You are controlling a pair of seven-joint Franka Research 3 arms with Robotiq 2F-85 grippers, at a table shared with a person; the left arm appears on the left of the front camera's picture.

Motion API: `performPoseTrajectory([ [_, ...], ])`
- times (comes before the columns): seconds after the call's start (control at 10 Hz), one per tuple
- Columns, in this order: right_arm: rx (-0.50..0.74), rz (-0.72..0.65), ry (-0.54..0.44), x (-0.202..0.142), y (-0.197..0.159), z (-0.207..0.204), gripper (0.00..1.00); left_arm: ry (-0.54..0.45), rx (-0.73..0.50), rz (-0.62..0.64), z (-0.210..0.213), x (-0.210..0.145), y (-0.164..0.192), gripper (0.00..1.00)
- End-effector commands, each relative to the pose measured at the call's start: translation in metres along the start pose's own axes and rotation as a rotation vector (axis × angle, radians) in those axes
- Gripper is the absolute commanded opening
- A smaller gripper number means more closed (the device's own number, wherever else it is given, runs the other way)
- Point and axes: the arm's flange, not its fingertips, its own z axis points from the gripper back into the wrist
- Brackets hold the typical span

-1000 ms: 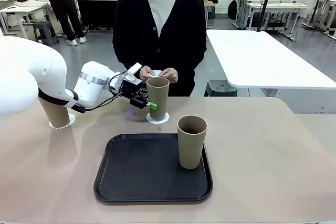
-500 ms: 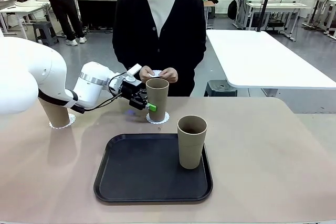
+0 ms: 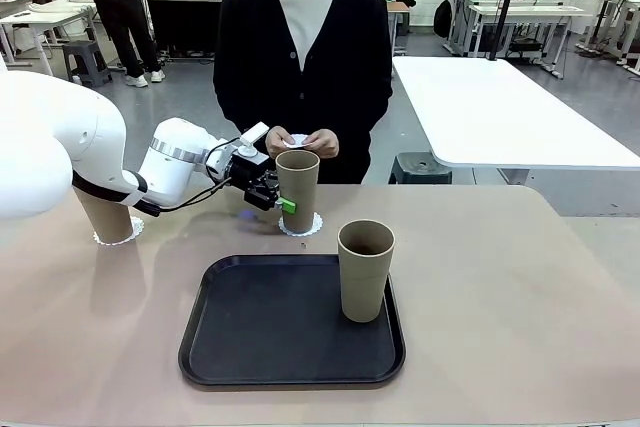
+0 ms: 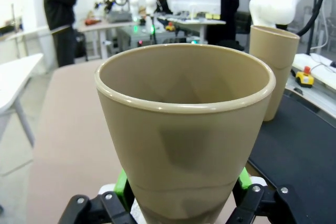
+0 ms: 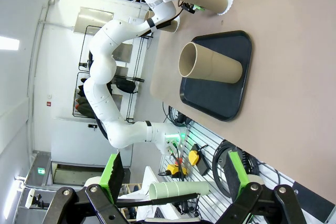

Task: Place coasters on the table and set cups on them.
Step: Take one Reusable plastic cup from the Flat Tray and place it on a coaster set by the human.

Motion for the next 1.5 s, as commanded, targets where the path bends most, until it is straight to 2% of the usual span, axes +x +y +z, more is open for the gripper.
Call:
performPoseTrajectory([
  [0.0,0.015,0.005,-0.001,0.001,0.000,-0.001,1.00,-0.002,-0.028,-0.007,0.005,0.004,0.005,1.00],
  [0.6,0.015,0.005,-0.001,0.001,0.000,-0.001,1.00,0.011,-0.047,-0.021,0.005,0.006,0.005,1.00],
  [1.4,0.015,0.005,-0.001,0.001,0.000,-0.001,1.00,0.232,-0.041,-0.094,0.008,0.034,-0.007,1.00],
])
